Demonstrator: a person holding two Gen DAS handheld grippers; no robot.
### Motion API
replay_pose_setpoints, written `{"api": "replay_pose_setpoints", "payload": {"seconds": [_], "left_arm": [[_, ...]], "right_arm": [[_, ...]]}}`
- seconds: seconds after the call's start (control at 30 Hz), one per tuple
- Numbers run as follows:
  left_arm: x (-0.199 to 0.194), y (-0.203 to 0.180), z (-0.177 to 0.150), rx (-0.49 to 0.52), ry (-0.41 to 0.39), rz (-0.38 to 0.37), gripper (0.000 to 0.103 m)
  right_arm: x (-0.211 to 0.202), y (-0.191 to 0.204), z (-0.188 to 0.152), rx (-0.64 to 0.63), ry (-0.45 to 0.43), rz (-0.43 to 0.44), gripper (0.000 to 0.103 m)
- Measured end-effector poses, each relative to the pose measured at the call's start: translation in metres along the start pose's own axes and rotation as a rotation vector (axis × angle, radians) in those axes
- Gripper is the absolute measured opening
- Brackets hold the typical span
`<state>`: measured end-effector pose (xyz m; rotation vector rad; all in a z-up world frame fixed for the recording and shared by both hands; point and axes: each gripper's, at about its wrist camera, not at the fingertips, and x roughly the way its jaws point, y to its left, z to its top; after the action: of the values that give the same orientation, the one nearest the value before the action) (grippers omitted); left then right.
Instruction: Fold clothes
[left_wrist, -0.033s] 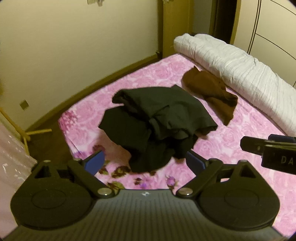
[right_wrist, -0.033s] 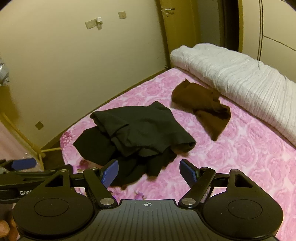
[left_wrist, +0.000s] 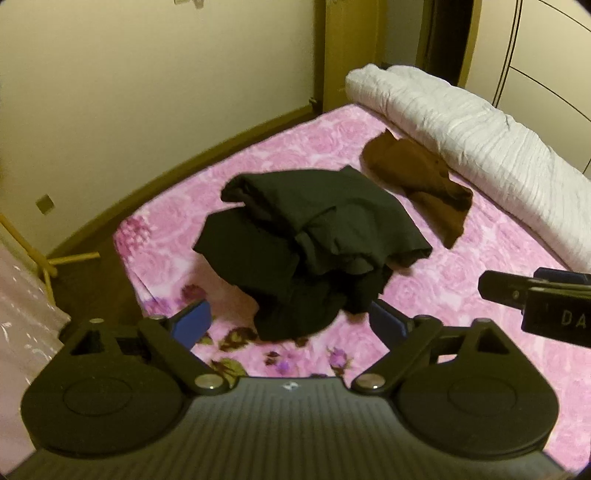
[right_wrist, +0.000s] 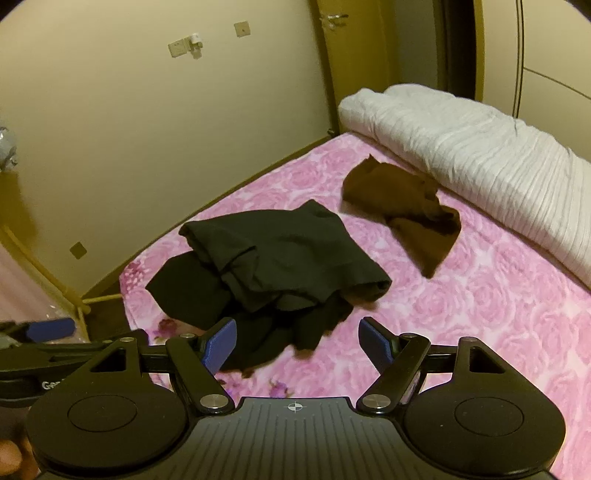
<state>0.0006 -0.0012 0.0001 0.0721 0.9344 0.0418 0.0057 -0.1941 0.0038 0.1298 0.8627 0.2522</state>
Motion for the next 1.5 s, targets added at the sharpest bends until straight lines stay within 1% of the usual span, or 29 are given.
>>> {"api": "replay_pose_setpoints", "payload": {"seconds": [0.07, 0.13, 0.17, 0.2, 0.23, 0.3, 0.4, 0.53, 0.87, 1.2, 1.5], "left_arm": [[0.001, 0.0, 0.002, 0.02, -0.013, 0.017, 0.089], [-0.002, -0.008, -0.003, 0.048, -0.047, 0.047, 0.089], [-0.006, -0.009, -0.012, 0.036, -0.077, 0.037, 0.089], [-0.009, -0.011, -0.021, 0.023, -0.09, 0.023, 0.089], [-0.011, -0.018, -0.028, 0.02, -0.087, 0.02, 0.089], [0.006, 0.006, -0.011, -0.015, -0.02, -0.043, 0.089], [0.017, 0.019, -0.004, -0.005, 0.014, -0.074, 0.089], [0.014, 0.024, -0.008, -0.01, 0.01, -0.08, 0.089], [0.01, 0.033, -0.015, -0.031, 0.014, -0.068, 0.089], [0.01, 0.036, -0.019, -0.033, 0.012, -0.067, 0.089], [0.009, 0.031, -0.018, -0.027, 0.014, -0.064, 0.089]], "right_arm": [[0.001, 0.002, -0.001, 0.0, 0.001, -0.001, 0.076], [0.002, 0.003, -0.001, 0.0, 0.003, -0.002, 0.076], [0.002, 0.004, -0.001, 0.001, 0.003, -0.002, 0.076], [0.003, 0.005, -0.002, 0.001, 0.004, -0.003, 0.076], [0.003, 0.006, -0.002, 0.001, 0.004, -0.003, 0.076], [0.004, 0.007, -0.002, 0.001, 0.006, -0.004, 0.076], [0.006, 0.01, -0.003, 0.001, 0.008, -0.006, 0.076], [0.007, 0.014, -0.002, -0.004, 0.014, -0.008, 0.076], [0.011, 0.025, -0.004, -0.027, 0.03, -0.002, 0.076], [0.011, 0.026, -0.004, -0.036, 0.038, -0.004, 0.076], [0.012, 0.023, -0.005, -0.033, 0.039, -0.007, 0.076]]}}
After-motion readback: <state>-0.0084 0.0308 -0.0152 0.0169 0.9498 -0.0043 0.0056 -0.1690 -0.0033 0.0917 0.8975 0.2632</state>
